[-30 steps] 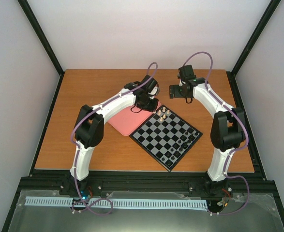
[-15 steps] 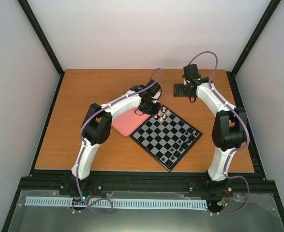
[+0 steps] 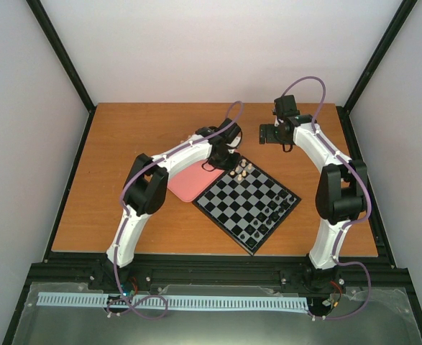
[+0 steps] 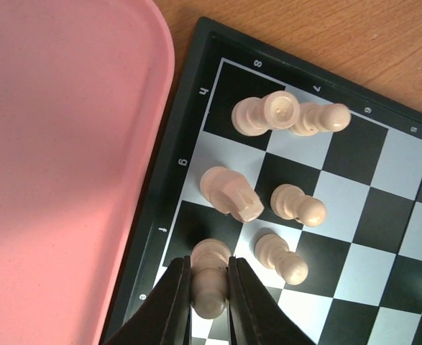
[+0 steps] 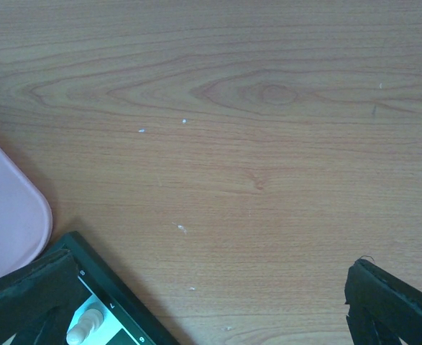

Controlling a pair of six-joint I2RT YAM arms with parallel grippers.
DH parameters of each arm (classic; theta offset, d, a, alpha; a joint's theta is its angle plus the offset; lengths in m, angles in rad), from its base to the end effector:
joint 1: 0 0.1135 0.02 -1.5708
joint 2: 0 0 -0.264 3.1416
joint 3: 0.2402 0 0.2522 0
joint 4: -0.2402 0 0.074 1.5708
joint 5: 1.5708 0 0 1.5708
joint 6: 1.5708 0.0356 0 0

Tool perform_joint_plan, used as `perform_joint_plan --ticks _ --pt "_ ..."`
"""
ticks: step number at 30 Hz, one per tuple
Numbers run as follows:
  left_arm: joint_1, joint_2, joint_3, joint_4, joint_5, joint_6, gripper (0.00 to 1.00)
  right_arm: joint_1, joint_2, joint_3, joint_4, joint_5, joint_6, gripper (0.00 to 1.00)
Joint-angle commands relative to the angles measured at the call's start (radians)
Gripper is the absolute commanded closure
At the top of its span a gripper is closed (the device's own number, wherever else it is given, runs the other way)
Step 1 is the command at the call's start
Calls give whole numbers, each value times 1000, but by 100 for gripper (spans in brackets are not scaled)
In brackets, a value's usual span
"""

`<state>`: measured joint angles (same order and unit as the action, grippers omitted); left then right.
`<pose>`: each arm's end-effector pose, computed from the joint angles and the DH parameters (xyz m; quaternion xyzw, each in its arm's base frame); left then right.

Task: Set up the chess pieces on the board
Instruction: Place the chess piece on the chessboard.

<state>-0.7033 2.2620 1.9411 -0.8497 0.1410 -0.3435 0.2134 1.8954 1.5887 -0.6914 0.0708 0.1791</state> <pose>0.3646 -0.3157 0.1960 0.1887 0.9593 -0.1589 0.1372 0.4063 0.0855 0.2549 -0.0064 0.9587 0.0217 0.2835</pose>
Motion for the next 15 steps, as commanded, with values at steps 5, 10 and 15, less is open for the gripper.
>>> perform_joint_plan --ticks 5,10,15 --pt "-10 24 41 -25 -29 19 99 -7 -22 -8 13 -6 10 0" --pt "-10 29 41 -21 -38 18 99 -7 -23 -9 12 -9 10 0" --pt "-10 36 44 -16 -39 16 97 -6 -25 -14 13 -9 8 0"
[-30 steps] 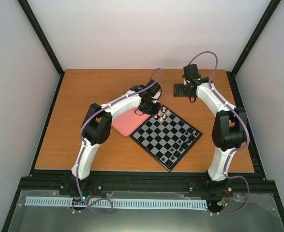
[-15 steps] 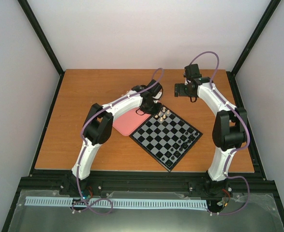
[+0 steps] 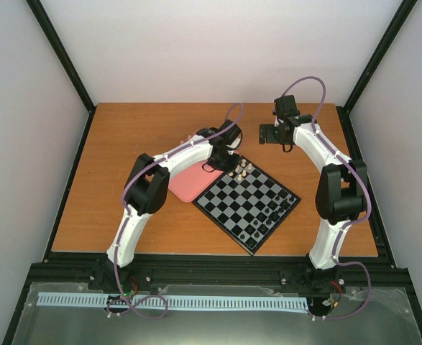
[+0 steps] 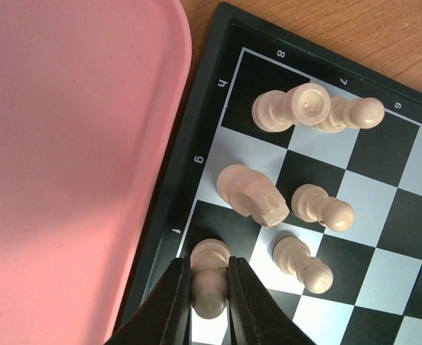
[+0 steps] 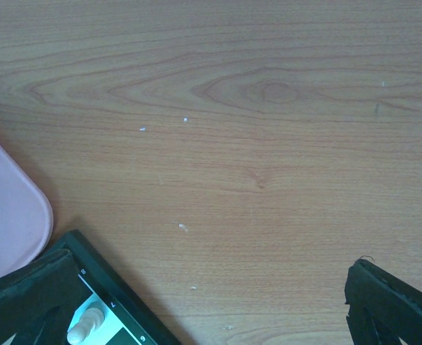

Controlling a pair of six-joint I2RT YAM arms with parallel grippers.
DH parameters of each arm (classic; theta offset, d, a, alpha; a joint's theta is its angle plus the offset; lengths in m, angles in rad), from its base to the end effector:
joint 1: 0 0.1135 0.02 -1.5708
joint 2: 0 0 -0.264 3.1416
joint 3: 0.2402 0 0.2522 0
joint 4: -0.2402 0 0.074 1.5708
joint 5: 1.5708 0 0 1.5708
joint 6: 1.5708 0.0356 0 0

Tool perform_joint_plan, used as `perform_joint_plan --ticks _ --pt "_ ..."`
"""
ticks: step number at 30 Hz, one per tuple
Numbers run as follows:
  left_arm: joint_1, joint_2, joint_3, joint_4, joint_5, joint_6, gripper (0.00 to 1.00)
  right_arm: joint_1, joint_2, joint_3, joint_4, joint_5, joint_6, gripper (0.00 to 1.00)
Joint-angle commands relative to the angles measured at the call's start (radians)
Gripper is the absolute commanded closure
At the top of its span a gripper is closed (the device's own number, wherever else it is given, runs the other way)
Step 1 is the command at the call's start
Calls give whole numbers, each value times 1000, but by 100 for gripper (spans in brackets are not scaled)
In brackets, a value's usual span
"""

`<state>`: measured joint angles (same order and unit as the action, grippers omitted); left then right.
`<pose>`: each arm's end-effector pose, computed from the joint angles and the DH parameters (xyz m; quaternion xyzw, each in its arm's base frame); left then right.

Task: Set up the chess pieces on the board
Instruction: Place the chess piece on the chessboard, then pick up the chess piece from the storage box.

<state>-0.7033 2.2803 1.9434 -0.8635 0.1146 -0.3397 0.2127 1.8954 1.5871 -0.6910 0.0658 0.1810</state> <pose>0.3654 -0.3152 0.1875 0.1878 0.9632 -0.1404 0.1314 0.4062 0.0853 0.2544 -0.0059 0.9590 0.0241 0.2825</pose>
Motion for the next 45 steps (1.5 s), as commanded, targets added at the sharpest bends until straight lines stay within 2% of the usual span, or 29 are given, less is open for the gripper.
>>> perform_joint_plan --ticks 1,11,21,32,45 --pt "-10 20 44 -3 -15 12 96 -6 -24 -12 13 -6 6 0" --pt "-10 24 50 -5 -5 14 91 -6 -20 -12 15 -13 6 0" --pt "-11 -7 11 10 17 16 76 -6 -18 -16 18 -20 8 0" --pt "-11 -21 11 8 16 17 65 -6 -20 -14 18 -27 8 0" --pt "-10 -134 25 -48 -72 39 49 -6 -32 -13 14 -28 9 0"
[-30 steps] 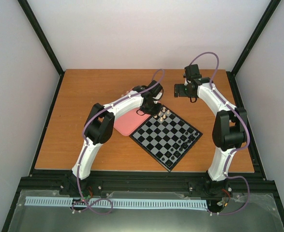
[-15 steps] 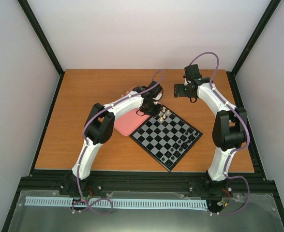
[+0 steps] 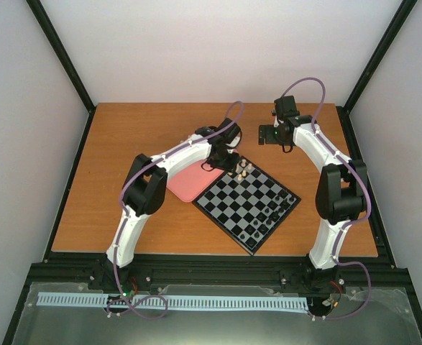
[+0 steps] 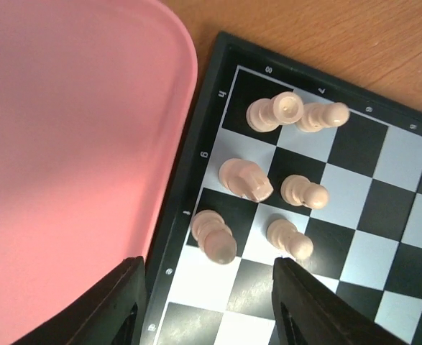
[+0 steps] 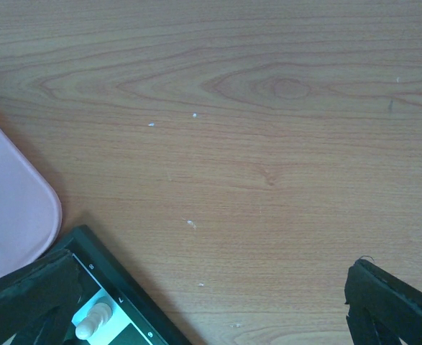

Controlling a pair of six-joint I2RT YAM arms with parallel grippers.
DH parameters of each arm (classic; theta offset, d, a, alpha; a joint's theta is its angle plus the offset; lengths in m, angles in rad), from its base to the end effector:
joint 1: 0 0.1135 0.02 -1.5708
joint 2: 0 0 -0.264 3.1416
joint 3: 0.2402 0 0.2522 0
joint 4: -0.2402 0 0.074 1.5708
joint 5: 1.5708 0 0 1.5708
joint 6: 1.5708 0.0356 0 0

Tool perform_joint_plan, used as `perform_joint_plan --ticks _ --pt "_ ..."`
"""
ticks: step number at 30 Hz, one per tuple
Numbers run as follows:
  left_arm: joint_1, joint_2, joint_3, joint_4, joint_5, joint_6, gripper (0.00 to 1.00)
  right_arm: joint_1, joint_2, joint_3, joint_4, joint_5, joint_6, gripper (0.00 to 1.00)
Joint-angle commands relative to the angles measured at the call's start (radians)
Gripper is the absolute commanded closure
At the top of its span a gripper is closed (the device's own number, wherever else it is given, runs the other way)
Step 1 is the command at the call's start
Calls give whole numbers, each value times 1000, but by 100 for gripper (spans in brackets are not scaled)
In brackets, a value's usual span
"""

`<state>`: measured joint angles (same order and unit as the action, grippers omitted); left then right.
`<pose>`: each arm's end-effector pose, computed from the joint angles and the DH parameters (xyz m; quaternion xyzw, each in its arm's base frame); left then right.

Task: Set up the chess pieces on the board
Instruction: Pick up the chess piece from the storage box.

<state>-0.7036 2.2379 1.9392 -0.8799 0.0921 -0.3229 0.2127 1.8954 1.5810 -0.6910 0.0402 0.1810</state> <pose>0.3616 -0.3111 0.2050 0.1942 0.9604 -0.1349 0.1474 0.4054 0.0861 0.2525 -0.0096 0.9601 0.0356 0.2773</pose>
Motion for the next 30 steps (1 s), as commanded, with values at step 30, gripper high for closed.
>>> perform_joint_plan --ticks 30 --pt "202 129 262 -20 -258 196 53 -6 43 45 8 -36 12 0"
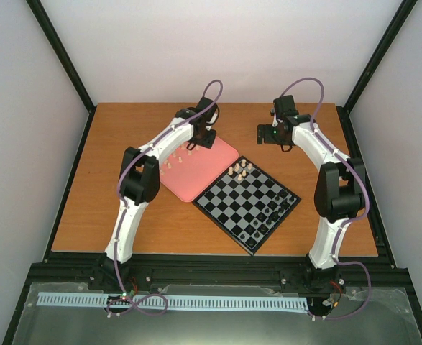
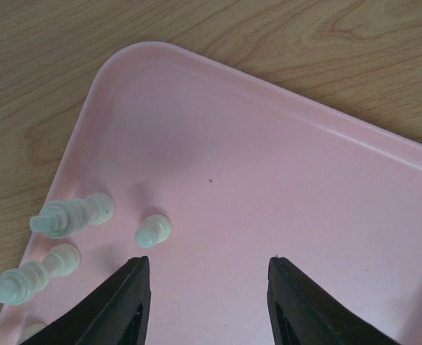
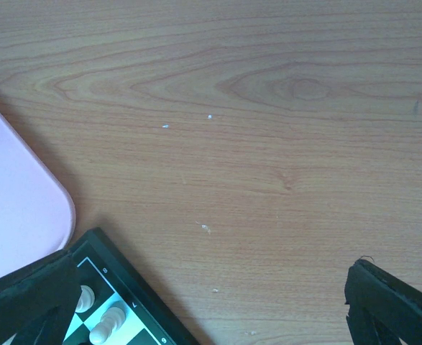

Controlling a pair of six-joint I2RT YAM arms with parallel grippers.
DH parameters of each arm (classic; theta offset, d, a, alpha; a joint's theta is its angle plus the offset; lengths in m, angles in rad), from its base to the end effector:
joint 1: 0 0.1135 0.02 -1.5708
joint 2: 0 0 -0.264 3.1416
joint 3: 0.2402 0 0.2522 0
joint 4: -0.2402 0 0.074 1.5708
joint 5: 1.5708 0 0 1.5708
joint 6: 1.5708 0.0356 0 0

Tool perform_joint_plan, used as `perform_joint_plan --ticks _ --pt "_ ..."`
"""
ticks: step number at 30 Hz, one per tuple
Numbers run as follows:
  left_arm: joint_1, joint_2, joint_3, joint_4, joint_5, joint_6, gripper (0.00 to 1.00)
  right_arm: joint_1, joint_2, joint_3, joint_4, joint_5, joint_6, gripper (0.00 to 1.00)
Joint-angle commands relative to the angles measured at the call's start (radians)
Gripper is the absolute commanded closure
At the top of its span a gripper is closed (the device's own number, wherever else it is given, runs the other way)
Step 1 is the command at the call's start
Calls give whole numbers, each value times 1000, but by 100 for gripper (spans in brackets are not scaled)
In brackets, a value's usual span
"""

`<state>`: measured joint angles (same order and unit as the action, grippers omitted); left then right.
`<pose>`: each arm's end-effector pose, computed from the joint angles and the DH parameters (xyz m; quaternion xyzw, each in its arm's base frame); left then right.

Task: Set up the chess pieces on the board
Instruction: Pick up the chess piece from the storage box.

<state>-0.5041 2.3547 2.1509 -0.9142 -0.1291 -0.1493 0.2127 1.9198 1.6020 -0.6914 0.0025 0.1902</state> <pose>0.4455 -0.2405 0.2113 0.1574 0.9597 -0.0124 0.2323 0.4106 0.0886 0.2493 -0.0105 0.9608 0.0543 0.2718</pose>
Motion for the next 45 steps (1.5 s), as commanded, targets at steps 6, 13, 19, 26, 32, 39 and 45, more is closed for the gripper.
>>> perform_joint_plan --ticks 6,13,19,26,32,39,45 --pt "21 47 75 13 -43 28 53 -6 38 34 6 -3 3 0" --pt "31 77 85 12 -36 21 56 -6 56 49 -1 -3 4 0" --pt "43 89 89 12 -44 16 57 -6 65 58 -2 -4 3 0" --pt "51 105 86 5 -38 13 57 -6 75 60 -5 -2 2 0" --pt "52 113 73 7 -37 10 57 -6 77 58 -6 -2 3 0" --pt "52 119 70 6 -31 10 66 -6 80 57 -7 -2 1 0" --pt "53 121 61 7 -32 10 66 -6 79 57 -5 -9 2 0"
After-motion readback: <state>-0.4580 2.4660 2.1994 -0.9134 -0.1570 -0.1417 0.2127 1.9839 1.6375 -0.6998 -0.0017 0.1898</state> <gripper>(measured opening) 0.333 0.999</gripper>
